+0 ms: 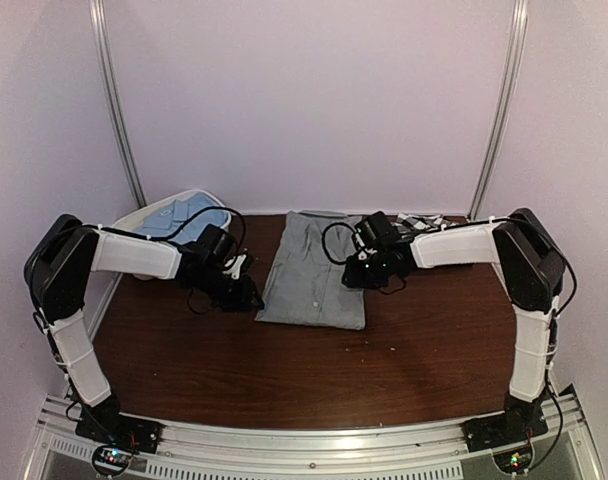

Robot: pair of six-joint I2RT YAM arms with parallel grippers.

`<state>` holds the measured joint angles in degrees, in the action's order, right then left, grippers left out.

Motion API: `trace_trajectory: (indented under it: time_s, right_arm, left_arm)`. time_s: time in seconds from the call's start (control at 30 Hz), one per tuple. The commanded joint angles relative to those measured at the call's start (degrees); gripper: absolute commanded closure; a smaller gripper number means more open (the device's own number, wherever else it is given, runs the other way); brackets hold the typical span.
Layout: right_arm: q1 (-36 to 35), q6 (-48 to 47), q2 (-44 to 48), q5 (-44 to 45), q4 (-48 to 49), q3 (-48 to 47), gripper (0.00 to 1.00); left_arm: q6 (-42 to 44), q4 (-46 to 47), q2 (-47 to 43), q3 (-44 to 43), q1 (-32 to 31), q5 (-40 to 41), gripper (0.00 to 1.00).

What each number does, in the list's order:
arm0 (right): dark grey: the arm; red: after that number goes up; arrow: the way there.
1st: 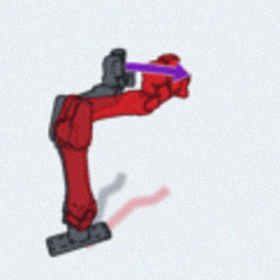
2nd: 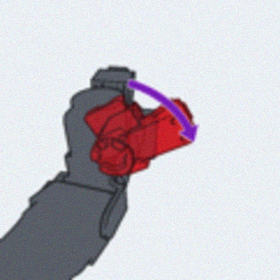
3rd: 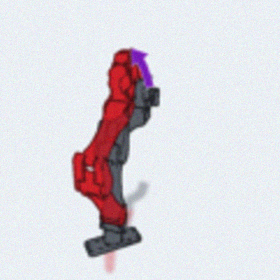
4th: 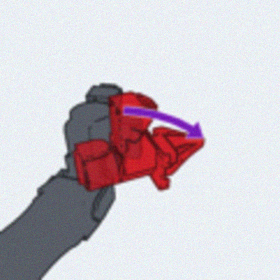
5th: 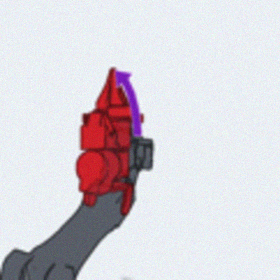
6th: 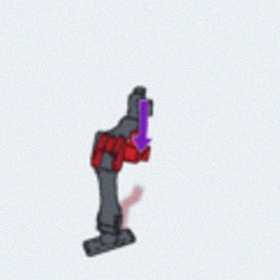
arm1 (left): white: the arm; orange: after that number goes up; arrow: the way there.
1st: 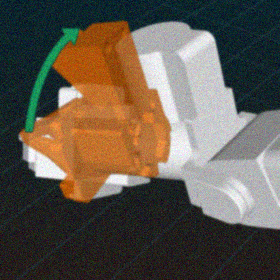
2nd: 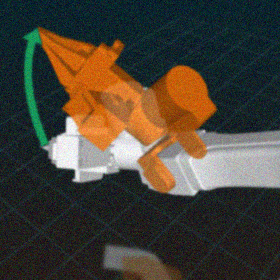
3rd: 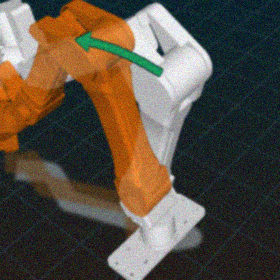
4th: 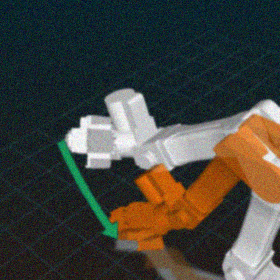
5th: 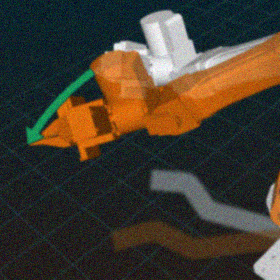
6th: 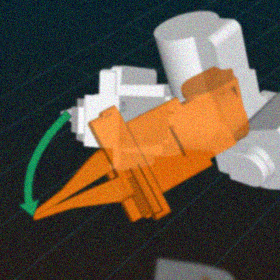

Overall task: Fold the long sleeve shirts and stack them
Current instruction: Pick up the 2/3-rectangle-folded shirt from the center of the board.

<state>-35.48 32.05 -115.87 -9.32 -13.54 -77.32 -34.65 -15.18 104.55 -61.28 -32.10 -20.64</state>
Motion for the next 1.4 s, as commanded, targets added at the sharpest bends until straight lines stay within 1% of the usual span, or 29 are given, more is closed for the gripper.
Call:
trace_trajectory:
  time_s: [0.0,0.2,0.5,0.67,0.83,0.9,0.93,1.07,1.13,1.27,1.37]
  right_arm:
    - [-3.4,-1.61,7.0,5.98,-3.55,2.05,0.63]
    - [-7.49,0.57,10.1,6.18,-2.3,8.08,0.64]
    - [-9.69,3.28,10.35,5.27,0.27,15.46,0.72]
    - [-10.95,4.36,11.2,5.67,0.91,19.05,0.72]
    - [-11.27,4.7,12.27,7.18,-0.35,20.45,0.72]
    - [-11.27,4.67,13.58,7.59,-0.92,20.77,0.71]
    - [-11.27,4.71,14.48,7.7,-1.02,21.2,0.68]
    - [-11.19,4.78,17.62,8.15,-1.58,22.15,0.61]
    - [-11.12,5.04,18.62,8.18,-1.73,22.63,0.6]
    - [-11.02,5.93,20.77,7.7,-0.79,24.37,0.58]
    - [-10.85,6.64,22.1,7.67,-0.1,26.01,0.57]
  left_arm:
    - [0.79,-0.5,0.19,0.58,-1.03,1.97,0.61]
    - [0.3,-0.53,0.88,0.54,-1.8,2.84,0.61]
    - [-0.06,-1.07,1.91,0.63,-2.75,4.79,0.62]
    - [-0.24,-1.36,1.99,0.96,-2.95,5.4,0.63]
    - [-0.32,-1.3,2.38,1.18,-3.06,5.42,0.66]
    - [-0.45,-1.3,2.52,1.08,-3.14,5.2,0.68]
    - [-0.56,-1.32,2.64,1.07,-3.15,4.98,0.68]
    - [-1.12,-0.33,2.83,1.5,-3.3,3.42,0.76]
    - [-1.71,0.49,2.85,1.92,-3.48,2.45,0.81]
    - [-3.3,2.43,2.85,3.37,-4.2,-0.97,0.84]
    - [-4.23,3.01,2.2,4.76,-4.95,-2.13,0.9]
